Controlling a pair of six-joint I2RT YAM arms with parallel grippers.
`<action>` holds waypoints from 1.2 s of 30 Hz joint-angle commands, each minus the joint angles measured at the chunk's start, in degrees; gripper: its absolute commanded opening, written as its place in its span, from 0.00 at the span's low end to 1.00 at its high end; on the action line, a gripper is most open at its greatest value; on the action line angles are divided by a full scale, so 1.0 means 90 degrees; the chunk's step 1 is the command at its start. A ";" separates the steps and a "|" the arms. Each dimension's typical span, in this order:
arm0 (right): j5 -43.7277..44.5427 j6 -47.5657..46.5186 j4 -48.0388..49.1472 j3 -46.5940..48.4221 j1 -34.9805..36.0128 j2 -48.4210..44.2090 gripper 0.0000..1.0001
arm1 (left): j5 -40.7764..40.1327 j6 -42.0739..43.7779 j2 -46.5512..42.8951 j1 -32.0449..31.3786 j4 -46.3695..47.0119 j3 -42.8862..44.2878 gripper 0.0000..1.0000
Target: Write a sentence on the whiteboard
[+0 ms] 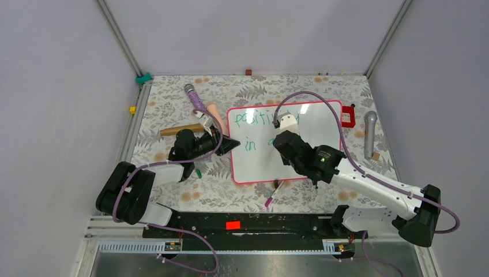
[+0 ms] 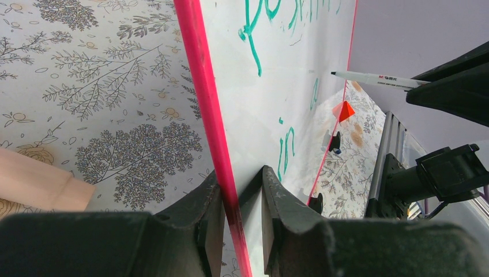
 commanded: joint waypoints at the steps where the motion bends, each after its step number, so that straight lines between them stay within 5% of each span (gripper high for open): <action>1: 0.0109 -0.0080 0.0186 0.0077 -0.0082 0.0052 0.00 | -0.1181 0.0986 0.0008 0.0041 -0.0019 -0.0065 0.00; 25: -0.0554 -0.0164 0.0197 -0.0100 -0.0119 0.0182 0.00 | -0.1187 0.0995 0.0009 0.0021 -0.0036 -0.0055 0.00; 36: -0.0042 -0.0114 -0.0278 0.0018 -0.0124 0.0150 0.00 | -0.1207 0.1005 -0.0007 0.0021 -0.0033 -0.0064 0.00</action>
